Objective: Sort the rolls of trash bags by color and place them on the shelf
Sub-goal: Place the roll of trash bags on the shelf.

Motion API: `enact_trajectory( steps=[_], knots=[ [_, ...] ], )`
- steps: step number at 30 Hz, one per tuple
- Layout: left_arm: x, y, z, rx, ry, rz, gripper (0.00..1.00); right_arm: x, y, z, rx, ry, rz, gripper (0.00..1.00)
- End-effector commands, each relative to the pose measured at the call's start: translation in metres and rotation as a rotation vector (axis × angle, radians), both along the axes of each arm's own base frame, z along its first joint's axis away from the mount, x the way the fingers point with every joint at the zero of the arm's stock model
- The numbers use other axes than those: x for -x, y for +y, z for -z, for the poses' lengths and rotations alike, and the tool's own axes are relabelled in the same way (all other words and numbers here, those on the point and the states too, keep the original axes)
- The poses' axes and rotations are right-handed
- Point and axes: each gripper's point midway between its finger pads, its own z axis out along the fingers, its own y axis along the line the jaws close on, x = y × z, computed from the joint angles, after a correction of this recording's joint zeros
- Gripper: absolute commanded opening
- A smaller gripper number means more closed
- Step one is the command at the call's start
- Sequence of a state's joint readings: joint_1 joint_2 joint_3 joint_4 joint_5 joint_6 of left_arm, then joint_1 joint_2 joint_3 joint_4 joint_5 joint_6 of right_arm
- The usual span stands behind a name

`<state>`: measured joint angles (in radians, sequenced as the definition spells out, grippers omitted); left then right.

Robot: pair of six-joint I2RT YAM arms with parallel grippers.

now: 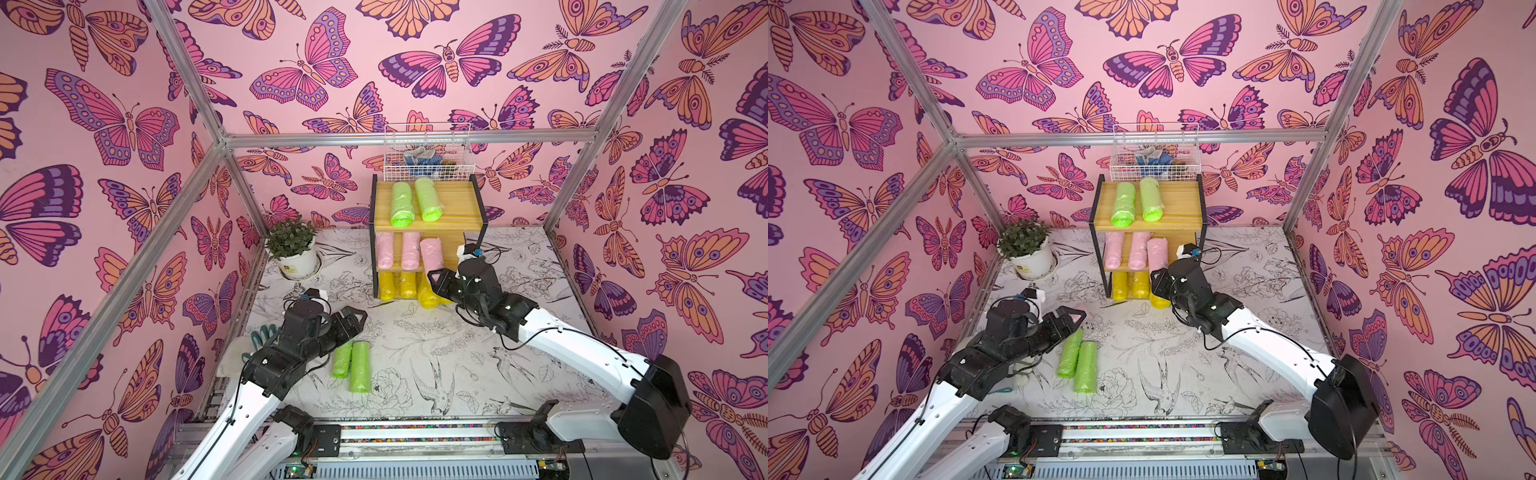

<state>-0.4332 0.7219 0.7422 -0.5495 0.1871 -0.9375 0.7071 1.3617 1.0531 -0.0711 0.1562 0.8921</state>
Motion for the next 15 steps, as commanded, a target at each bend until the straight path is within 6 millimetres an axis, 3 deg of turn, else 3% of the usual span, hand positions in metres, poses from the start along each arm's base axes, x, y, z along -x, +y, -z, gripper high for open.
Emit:
enact_trajectory(
  steps=[1,15],
  knots=[
    [0.005,0.004,0.003,-0.046,-0.009,0.019,0.87,-0.019,0.005,-0.034,-0.041,-0.102,0.018,0.00],
    [0.007,0.008,0.006,-0.127,-0.016,0.058,0.89,-0.054,0.001,-0.021,0.002,-0.108,0.105,0.00]
  ],
)
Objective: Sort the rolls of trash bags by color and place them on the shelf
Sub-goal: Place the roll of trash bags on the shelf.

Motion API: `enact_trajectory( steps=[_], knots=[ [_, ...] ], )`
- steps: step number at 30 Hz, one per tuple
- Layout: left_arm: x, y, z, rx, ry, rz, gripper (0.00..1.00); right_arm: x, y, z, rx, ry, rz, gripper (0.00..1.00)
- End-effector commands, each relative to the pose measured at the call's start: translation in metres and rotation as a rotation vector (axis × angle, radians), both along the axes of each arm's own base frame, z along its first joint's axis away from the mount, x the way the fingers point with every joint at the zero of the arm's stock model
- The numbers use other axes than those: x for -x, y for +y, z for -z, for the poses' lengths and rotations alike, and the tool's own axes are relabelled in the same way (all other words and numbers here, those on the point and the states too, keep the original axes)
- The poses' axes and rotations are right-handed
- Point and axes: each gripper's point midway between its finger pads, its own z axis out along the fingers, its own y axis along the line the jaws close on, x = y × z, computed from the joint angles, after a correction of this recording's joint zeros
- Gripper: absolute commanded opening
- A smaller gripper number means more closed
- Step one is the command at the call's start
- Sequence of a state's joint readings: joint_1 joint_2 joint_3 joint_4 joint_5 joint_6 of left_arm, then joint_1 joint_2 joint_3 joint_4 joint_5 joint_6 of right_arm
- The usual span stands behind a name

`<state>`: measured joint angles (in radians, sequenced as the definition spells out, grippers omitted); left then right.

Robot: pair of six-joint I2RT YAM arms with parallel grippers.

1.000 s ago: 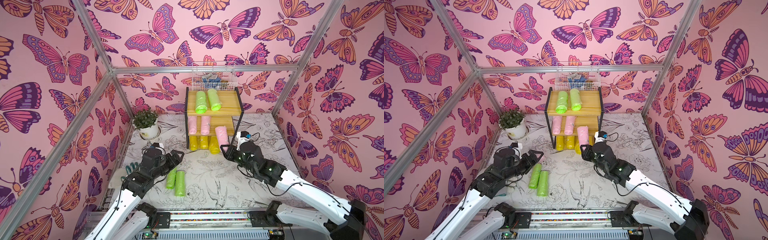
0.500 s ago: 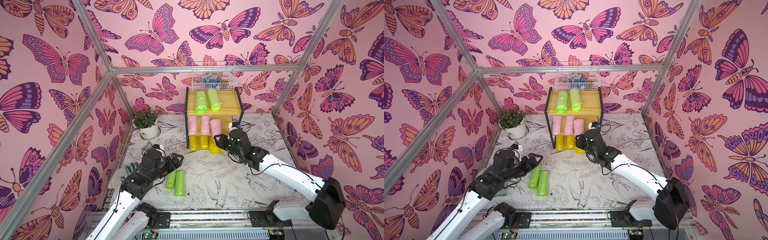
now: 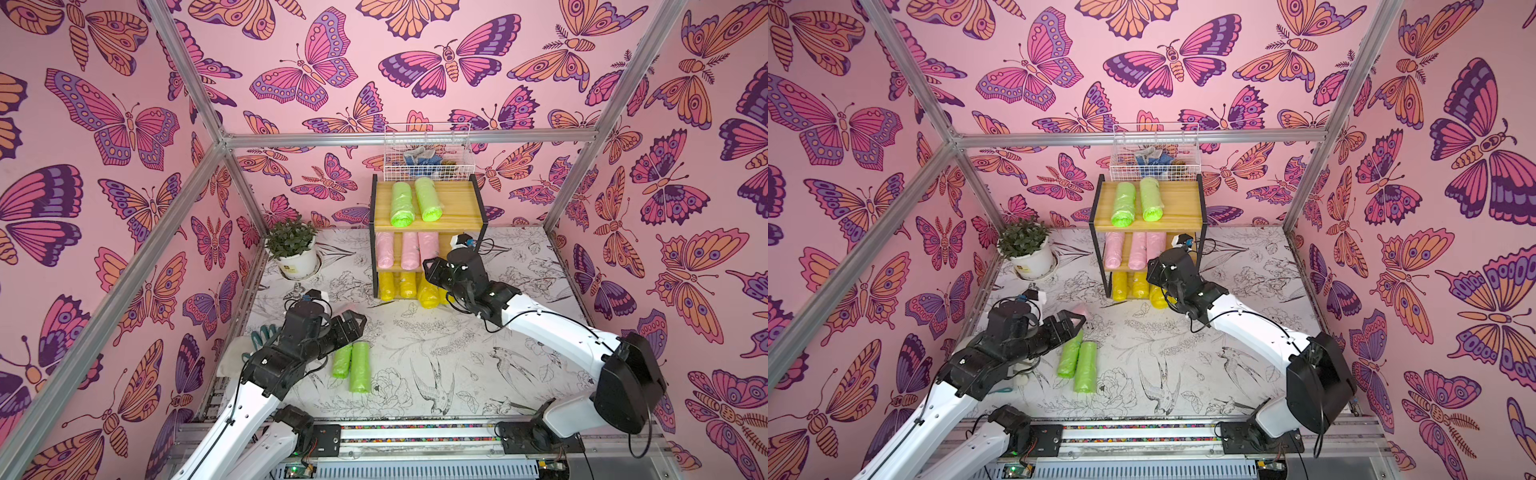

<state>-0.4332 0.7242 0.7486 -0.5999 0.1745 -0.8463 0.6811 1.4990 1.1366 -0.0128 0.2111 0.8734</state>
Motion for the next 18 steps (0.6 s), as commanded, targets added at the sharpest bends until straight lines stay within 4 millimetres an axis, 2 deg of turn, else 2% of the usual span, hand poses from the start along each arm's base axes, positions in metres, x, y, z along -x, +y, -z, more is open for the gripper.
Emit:
enact_trajectory(
  steps=[1,9,10,11,13,18],
  knots=[
    [0.002,0.003,-0.001,-0.046,-0.008,0.015,0.89,-0.018,-0.004,-0.027,-0.025,-0.081,0.040,0.00],
    [0.001,0.004,0.004,-0.060,0.001,0.019,0.90,-0.032,-0.003,-0.024,-0.005,-0.073,0.031,0.00],
    [0.001,0.004,0.004,-0.060,0.001,0.020,0.91,-0.037,-0.001,-0.010,0.012,-0.046,0.029,0.04],
    [0.002,0.004,0.004,-0.063,0.001,0.021,0.91,-0.038,-0.001,-0.006,0.012,-0.035,0.032,0.07],
    [0.002,0.004,0.005,-0.066,0.007,0.020,0.92,-0.040,-0.003,-0.003,0.008,-0.026,0.037,0.13],
    [0.003,0.004,0.010,-0.078,0.031,0.026,0.93,-0.039,-0.007,-0.005,0.002,-0.031,0.046,0.38]
  ],
)
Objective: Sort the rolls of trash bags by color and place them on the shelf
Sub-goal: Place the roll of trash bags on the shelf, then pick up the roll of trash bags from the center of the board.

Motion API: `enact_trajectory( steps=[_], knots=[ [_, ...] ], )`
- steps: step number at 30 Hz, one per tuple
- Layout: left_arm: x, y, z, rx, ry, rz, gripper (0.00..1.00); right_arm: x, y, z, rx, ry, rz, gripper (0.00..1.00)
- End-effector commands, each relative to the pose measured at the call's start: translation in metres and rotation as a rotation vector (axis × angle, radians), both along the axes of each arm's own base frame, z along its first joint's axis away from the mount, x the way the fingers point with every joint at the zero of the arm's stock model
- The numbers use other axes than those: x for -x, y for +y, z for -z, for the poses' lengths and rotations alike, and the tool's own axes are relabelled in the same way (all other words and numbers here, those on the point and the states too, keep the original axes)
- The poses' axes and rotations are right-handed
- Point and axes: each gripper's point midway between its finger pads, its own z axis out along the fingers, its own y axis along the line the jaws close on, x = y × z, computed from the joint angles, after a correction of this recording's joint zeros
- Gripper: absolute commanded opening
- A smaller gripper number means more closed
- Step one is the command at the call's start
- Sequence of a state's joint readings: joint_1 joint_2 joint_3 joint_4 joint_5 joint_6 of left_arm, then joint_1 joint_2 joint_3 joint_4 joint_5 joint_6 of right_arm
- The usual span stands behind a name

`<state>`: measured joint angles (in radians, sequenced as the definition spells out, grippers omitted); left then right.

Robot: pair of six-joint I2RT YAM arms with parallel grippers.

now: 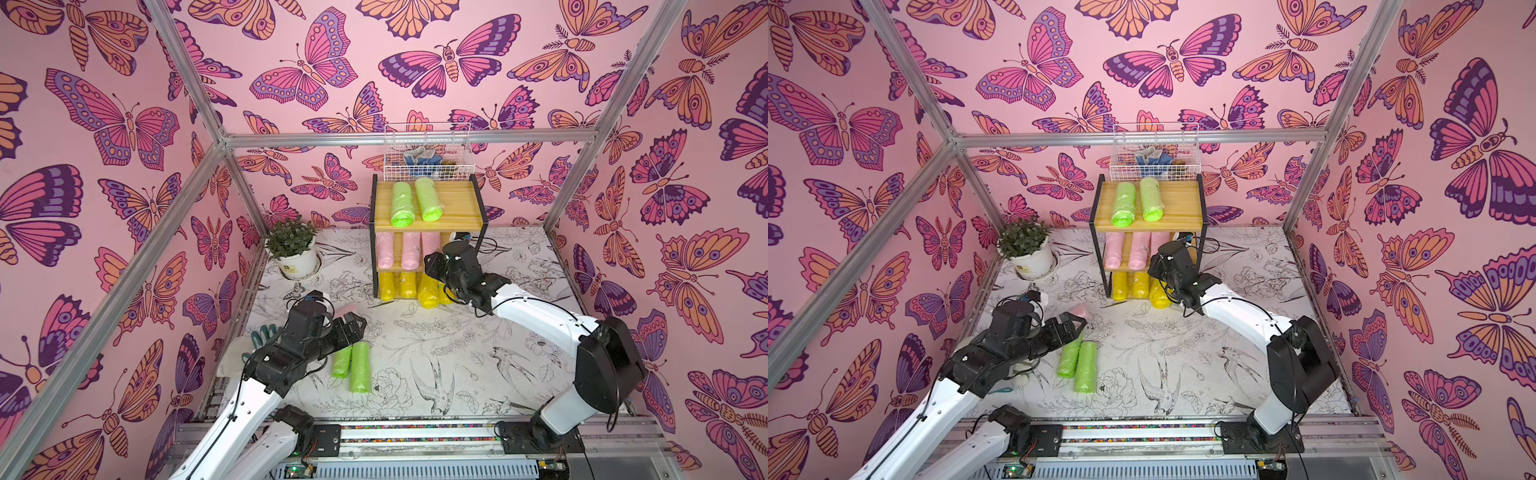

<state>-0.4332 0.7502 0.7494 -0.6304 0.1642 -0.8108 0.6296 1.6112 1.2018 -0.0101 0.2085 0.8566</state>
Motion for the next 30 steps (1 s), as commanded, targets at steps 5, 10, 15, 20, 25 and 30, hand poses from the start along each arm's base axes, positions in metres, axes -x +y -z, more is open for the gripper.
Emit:
enact_trajectory(
  steps=[5,10,15,20,25,30],
  knots=[
    [0.003,0.001,0.004,-0.033,0.019,0.015,0.93,-0.004,-0.002,-0.034,-0.028,-0.065,-0.011,0.59],
    [0.005,0.001,0.007,-0.034,0.029,0.017,0.93,0.004,-0.005,-0.049,-0.033,-0.067,-0.028,0.70],
    [0.007,0.000,0.009,-0.032,0.042,0.030,0.93,0.015,-0.008,-0.059,-0.037,-0.081,-0.053,0.73],
    [0.012,-0.002,0.028,-0.059,0.116,0.051,0.91,0.028,-0.011,-0.057,-0.060,-0.092,-0.081,0.73],
    [0.020,-0.011,0.048,-0.099,0.182,0.103,0.89,0.046,-0.017,-0.047,-0.067,-0.064,-0.101,0.73],
    [0.030,-0.018,0.065,-0.182,0.243,0.146,0.87,0.069,-0.026,-0.034,-0.062,-0.045,-0.105,0.72]
  ],
)
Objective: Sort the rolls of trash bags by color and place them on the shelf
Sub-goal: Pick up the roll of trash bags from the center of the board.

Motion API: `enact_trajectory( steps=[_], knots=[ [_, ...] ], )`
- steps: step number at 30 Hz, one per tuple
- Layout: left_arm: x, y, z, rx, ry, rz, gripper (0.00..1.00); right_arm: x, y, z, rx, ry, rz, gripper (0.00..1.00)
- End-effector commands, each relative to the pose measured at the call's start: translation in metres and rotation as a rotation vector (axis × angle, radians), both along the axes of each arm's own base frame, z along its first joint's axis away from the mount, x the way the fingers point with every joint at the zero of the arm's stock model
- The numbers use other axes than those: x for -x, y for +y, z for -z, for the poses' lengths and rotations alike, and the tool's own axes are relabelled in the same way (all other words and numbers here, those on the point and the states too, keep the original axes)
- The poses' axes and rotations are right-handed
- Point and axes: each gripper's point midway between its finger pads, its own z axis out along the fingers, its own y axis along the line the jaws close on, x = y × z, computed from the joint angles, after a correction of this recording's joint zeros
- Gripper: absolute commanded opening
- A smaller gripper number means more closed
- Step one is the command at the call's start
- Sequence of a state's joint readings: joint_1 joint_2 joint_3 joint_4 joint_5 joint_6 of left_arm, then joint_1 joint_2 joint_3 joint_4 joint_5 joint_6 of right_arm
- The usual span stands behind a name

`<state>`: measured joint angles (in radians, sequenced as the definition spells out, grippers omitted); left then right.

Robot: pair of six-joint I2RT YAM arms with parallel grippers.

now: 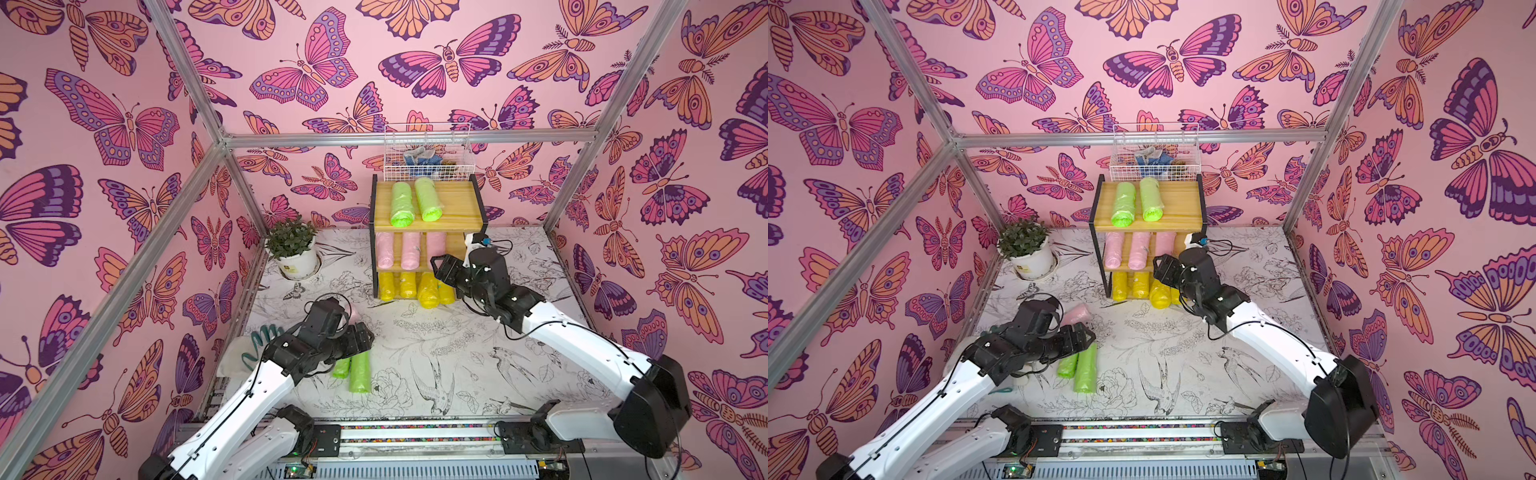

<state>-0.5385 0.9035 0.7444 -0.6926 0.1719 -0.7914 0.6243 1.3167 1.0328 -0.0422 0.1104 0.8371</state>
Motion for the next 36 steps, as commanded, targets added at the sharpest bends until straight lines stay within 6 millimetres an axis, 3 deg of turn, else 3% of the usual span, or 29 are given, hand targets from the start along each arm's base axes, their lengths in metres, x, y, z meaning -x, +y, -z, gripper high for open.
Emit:
enact_trajectory(
  steps=[1,6,11,16,25,29,36],
  knots=[
    [0.013,0.003,0.021,-0.096,0.064,0.035,0.87,0.016,-0.004,0.011,0.018,0.014,-0.016,0.72],
    [0.017,0.004,0.037,-0.176,0.103,0.050,0.86,0.046,0.002,0.020,0.040,0.001,-0.067,0.72],
    [0.012,0.012,0.050,-0.260,0.104,0.061,0.86,0.082,0.018,0.043,0.088,0.000,-0.144,0.71],
    [0.009,0.011,0.061,-0.312,0.135,0.086,0.85,0.107,0.017,0.065,0.106,0.024,-0.151,0.70],
    [-0.001,0.002,0.074,-0.341,0.173,0.120,0.74,0.120,0.007,0.062,0.109,0.015,-0.142,0.69],
    [-0.005,-0.004,0.073,-0.323,0.164,0.125,0.72,0.122,0.008,0.063,0.109,0.020,-0.143,0.69],
    [-0.005,-0.002,0.091,-0.370,0.217,0.138,0.68,0.123,0.013,0.067,0.098,0.034,-0.148,0.68]
  ],
)
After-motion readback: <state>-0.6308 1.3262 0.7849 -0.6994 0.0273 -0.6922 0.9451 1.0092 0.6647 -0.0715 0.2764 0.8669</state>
